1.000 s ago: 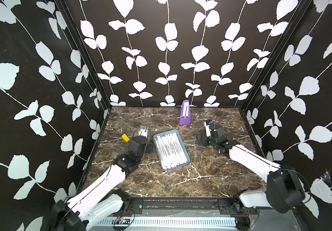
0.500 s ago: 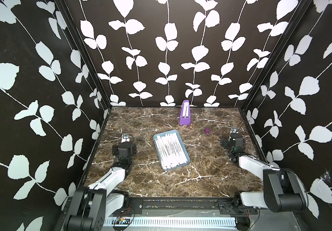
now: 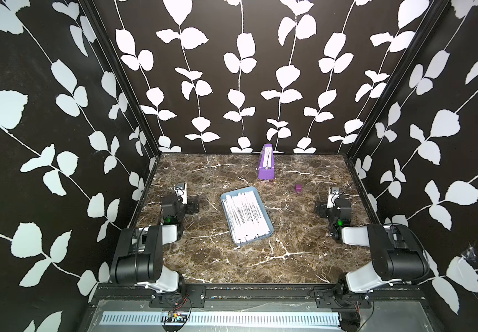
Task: Put the straws into the storage box
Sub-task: Reset both arms
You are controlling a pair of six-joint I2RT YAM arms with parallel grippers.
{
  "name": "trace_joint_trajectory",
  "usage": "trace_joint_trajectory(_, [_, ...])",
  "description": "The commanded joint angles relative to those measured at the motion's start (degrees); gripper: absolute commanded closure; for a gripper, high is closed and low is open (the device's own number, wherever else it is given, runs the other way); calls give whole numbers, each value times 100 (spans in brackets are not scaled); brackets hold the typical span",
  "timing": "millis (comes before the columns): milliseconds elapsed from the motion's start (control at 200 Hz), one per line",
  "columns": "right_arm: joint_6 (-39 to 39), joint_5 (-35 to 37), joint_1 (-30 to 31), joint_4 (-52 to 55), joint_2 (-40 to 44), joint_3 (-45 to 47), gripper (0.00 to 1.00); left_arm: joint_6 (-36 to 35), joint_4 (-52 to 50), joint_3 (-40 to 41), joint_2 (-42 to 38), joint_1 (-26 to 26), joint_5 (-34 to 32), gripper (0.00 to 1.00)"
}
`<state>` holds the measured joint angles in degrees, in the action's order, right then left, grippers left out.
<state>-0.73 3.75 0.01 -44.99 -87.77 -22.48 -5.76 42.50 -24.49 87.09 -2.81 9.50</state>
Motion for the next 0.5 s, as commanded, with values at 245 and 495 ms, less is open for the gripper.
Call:
trace_joint_trajectory(245, [117, -79, 69, -237, 14, -110, 1, 187, 850, 200, 144, 369, -1227, 1])
trace_joint_trajectory(495, [117, -67, 75, -251, 30, -98, 1, 179, 988, 235, 177, 369, -1214, 1])
